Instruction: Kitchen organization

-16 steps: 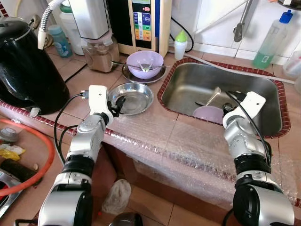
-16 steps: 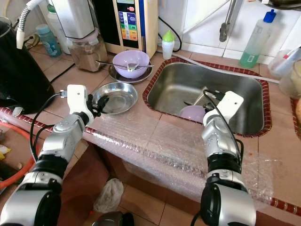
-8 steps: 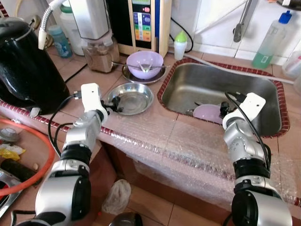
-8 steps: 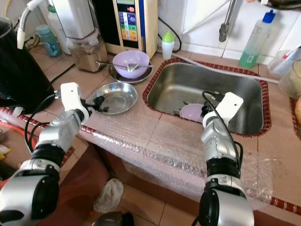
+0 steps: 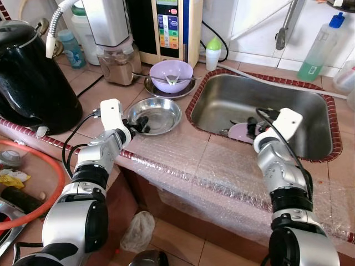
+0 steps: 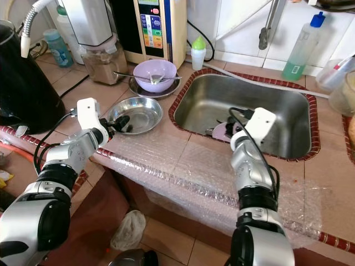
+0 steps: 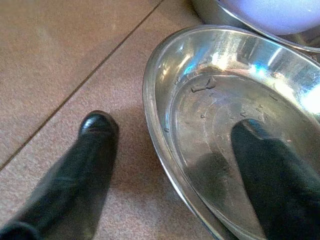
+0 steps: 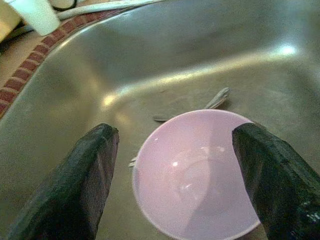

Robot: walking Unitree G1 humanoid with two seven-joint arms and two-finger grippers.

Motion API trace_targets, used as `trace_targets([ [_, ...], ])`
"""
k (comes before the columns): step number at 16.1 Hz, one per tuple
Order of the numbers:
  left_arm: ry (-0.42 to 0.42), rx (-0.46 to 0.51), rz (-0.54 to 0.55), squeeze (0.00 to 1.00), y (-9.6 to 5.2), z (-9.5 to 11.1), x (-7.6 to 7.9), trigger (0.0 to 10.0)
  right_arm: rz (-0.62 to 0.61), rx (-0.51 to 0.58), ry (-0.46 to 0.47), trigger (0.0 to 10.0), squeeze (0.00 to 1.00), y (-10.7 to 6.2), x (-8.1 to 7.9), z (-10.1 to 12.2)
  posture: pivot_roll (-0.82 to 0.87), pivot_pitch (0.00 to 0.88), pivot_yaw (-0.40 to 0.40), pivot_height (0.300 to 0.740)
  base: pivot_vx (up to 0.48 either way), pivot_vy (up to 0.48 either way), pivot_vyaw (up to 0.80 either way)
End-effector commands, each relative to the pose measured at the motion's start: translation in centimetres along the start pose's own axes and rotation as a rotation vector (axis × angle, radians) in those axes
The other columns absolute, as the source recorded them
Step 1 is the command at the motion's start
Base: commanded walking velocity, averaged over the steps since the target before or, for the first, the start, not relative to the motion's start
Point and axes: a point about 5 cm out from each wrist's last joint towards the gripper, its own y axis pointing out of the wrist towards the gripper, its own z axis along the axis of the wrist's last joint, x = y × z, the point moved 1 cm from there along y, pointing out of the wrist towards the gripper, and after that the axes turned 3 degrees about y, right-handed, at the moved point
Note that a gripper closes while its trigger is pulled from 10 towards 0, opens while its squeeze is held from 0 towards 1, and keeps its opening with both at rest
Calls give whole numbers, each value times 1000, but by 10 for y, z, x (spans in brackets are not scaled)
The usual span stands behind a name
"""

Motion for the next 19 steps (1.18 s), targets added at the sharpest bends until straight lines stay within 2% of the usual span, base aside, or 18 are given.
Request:
trace_targets([
  [1,-33,-32,6,0,-1,-4,-5,0,17,-22,-10,10000,0,-1,-4,-4,5,0,100,740,0,0,0],
  [3,-91,-38,20,0,-2,-5,-12,0,25,-27,-9,10000,0,1,-5,-4,8,0,99,740,0,0,0],
  [7,-131,-32,27,0,-3,-3,-17,0,40,-36,-9,10000,0,1,-8,-4,12,0,98,740,0,0,0],
  [12,-59,-50,6,0,-4,-4,-17,0,43,-44,-7,10000,0,2,-9,-4,17,0,101,740,0,0,0],
  [14,-15,-14,34,0,-7,-1,-23,0,47,-51,10,10000,0,1,-10,-7,19,0,103,740,0,0,0],
  [15,-27,-17,16,0,-7,-1,-22,0,60,-59,17,10000,0,0,-12,-9,22,0,101,740,0,0,0],
  [17,-25,9,-13,0,-8,0,-18,0,138,-59,43,10000,0,-1,-22,-8,24,0,99,740,0,0,0],
  [19,-30,67,-56,0,-8,4,-11,0,302,-36,86,10000,0,-8,-44,-2,25,0,85,740,0,0,0],
])
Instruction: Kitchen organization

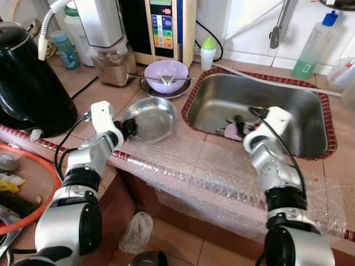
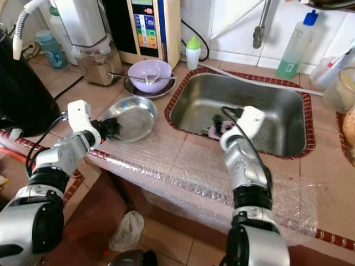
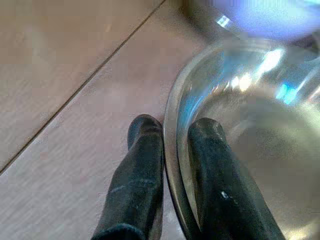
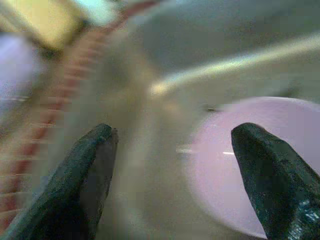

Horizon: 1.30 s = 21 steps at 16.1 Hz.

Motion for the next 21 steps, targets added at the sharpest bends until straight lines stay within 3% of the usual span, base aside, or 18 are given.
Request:
trace_targets([
  [1,5,27,-21,0,-1,2,2,0,110,30,8,10000,0,-1,-19,8,26,0,81,740,0,0,0],
  [4,-10,80,-40,0,-2,1,9,0,275,52,64,10000,0,-10,-41,9,28,0,65,740,0,0,0],
  [8,-9,152,-85,0,-3,3,21,0,447,-53,73,10000,0,-22,-55,-2,25,0,64,740,0,0,0],
  [11,-45,197,-172,0,-3,8,40,0,501,-85,91,10000,0,-24,-63,-7,25,0,68,740,0,0,0],
  [17,-62,221,-217,0,-5,9,50,0,511,-147,86,10000,0,-22,-70,-23,33,0,61,740,0,0,0],
  [18,-66,224,-218,0,-5,9,51,0,511,-156,88,2314,0,-22,-71,-25,35,0,60,740,0,0,0],
  [19,-75,233,-231,0,-5,11,53,0,504,-170,72,0,0,-22,-70,-29,36,0,60,740,0,0,0],
  [21,-81,244,-254,0,-6,13,58,0,478,-191,59,0,0,-20,-68,-33,36,0,61,740,0,0,0],
])
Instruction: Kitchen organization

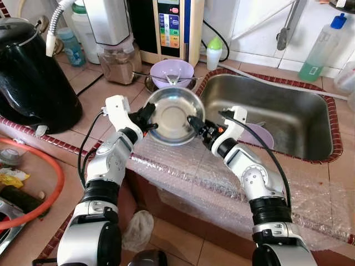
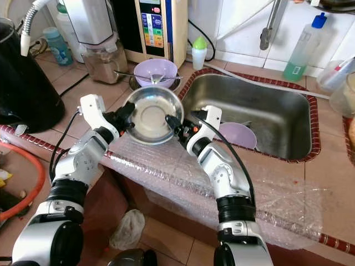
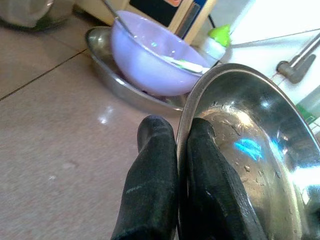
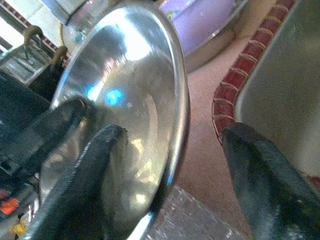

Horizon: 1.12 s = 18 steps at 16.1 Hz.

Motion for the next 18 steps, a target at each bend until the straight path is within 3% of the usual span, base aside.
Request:
trace_targets([
  [1,6,27,-33,0,1,7,5,0,-14,-13,-23,0,0,5,-2,1,37,0,63,740,0,0,0],
  [11,-7,39,-68,0,4,6,16,0,-161,48,-28,0,0,15,9,15,32,0,52,740,0,0,0],
  [15,13,33,-70,0,4,8,14,0,-202,37,-9,0,0,14,15,6,36,0,69,740,0,0,0],
  [18,46,14,-79,0,7,8,16,0,-241,68,18,0,0,11,25,13,30,0,83,740,0,0,0],
])
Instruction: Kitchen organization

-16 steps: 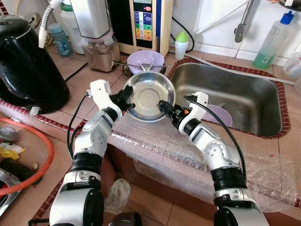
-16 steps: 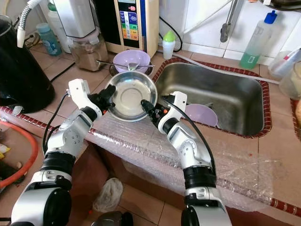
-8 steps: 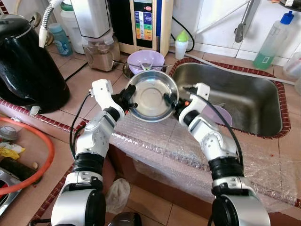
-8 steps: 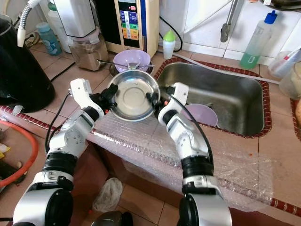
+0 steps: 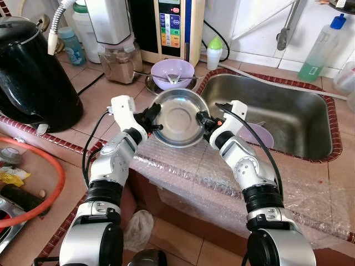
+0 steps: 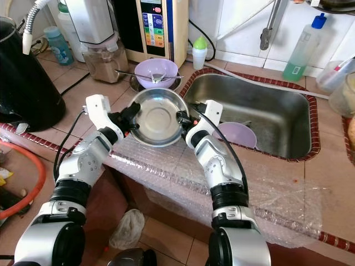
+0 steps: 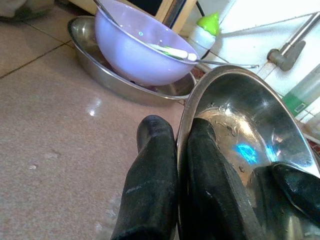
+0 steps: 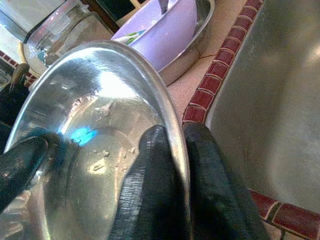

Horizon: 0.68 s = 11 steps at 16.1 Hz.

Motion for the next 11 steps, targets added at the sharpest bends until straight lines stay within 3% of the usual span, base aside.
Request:
trace_targets([
  [1,34,41,-53,0,5,14,9,1529,-97,13,18,0,0,-4,19,4,29,0,82,740,0,0,0],
  [2,63,29,-68,1000,6,12,14,10000,-182,71,19,0,0,-6,31,14,27,0,84,740,0,0,0],
  [8,105,8,-68,1000,2,7,13,10000,-416,213,-4,0,0,-18,67,45,27,0,81,740,0,0,0],
  [11,208,-47,-66,1000,-12,-4,9,10000,-678,247,-90,0,0,-31,96,54,37,0,79,740,0,0,0],
])
